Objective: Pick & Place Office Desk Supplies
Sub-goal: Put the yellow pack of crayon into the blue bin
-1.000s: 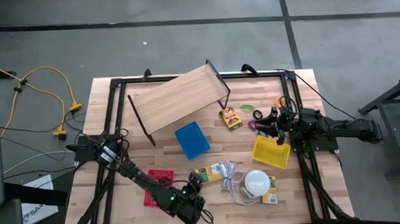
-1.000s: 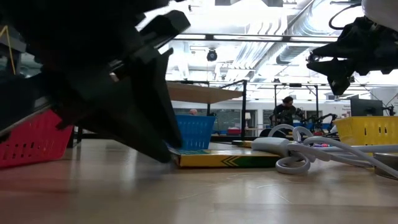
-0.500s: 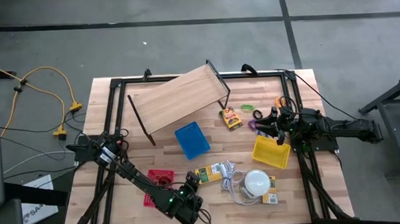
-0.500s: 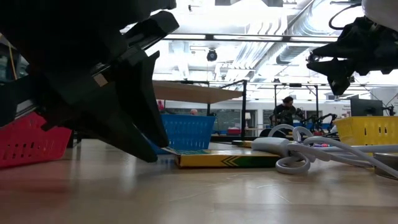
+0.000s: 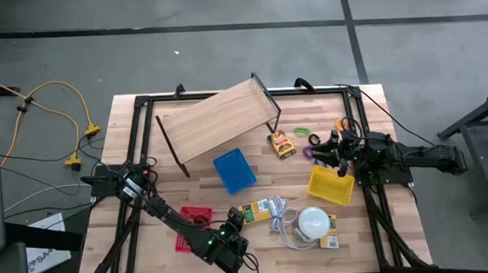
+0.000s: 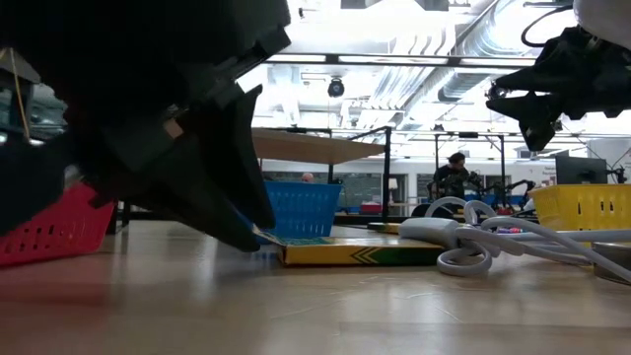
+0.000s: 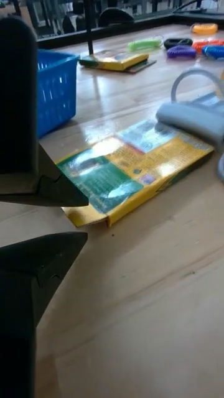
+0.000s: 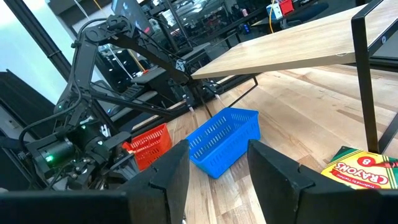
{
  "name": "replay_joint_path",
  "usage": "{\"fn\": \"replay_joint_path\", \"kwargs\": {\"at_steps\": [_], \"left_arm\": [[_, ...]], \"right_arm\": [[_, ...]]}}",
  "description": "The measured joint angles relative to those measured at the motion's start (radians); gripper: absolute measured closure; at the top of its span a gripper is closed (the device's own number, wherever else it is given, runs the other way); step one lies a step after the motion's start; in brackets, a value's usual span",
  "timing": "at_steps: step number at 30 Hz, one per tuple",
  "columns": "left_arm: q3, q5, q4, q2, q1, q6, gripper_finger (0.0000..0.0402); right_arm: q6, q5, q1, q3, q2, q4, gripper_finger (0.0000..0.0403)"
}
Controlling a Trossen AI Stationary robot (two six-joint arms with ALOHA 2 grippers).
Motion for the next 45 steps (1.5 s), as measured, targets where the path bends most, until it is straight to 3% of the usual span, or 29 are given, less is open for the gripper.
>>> {"fn": "replay_joint_path", "kwargs": {"at_steps": [18,45], "left_arm": [[0.000,-0.064,0.004,0.021,-0.005,0.004,0.0332],[0.000,-0.061,0.044,0.023,0.001,0.060,0.0332]], "right_arm": [[0.000,0.000,0.000,0.000,0.000,0.000,0.0253],[0.000,0.000,0.000,0.000,0.000,0.000,0.0253]]}}
